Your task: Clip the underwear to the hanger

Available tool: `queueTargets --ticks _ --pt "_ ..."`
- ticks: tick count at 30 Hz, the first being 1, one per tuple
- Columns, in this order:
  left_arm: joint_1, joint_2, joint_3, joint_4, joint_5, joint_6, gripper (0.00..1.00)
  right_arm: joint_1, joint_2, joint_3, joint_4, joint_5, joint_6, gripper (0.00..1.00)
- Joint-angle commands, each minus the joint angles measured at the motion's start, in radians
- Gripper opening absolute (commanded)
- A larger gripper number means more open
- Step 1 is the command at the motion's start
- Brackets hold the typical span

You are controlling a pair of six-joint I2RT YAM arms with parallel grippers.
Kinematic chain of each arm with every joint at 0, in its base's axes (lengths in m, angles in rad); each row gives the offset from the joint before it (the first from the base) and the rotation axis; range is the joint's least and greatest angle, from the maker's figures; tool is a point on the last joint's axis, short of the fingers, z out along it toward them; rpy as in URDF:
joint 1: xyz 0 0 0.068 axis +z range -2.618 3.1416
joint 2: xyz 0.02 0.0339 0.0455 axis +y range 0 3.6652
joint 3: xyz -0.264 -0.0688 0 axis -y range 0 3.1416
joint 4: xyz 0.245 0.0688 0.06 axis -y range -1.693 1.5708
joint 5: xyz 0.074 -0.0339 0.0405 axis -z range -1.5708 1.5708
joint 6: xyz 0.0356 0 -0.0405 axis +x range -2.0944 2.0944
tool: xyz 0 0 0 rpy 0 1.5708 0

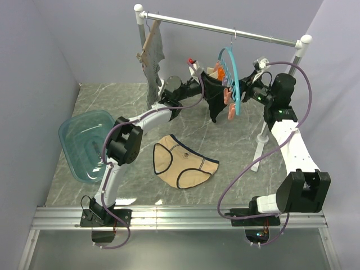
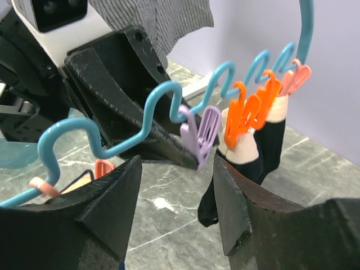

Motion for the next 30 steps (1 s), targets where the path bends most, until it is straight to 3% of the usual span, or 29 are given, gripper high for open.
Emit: queueTargets --ticks 1,10,18,30 --pt "0.002 0.003 0.045 0.094 0.081 -0.033 0.27 0.006 0.01 0.077 0.02 -0.051 0.013 0.61" --pt "0.03 -0.004 0.013 0.228 0.224 -0.149 0.15 0.006 0.053 0.123 -0.036 -0.134 0.024 0.75" --pt "0.03 0.016 0.019 0.301 0.27 -0.208 0.12 0.006 0.073 0.134 -0.066 -0.155 0.012 0.77" --pt "0.028 0.032 0.03 0.361 0.336 -0.278 0.09 0.009 0.047 0.027 0.238 -0.14 0.279 0.7"
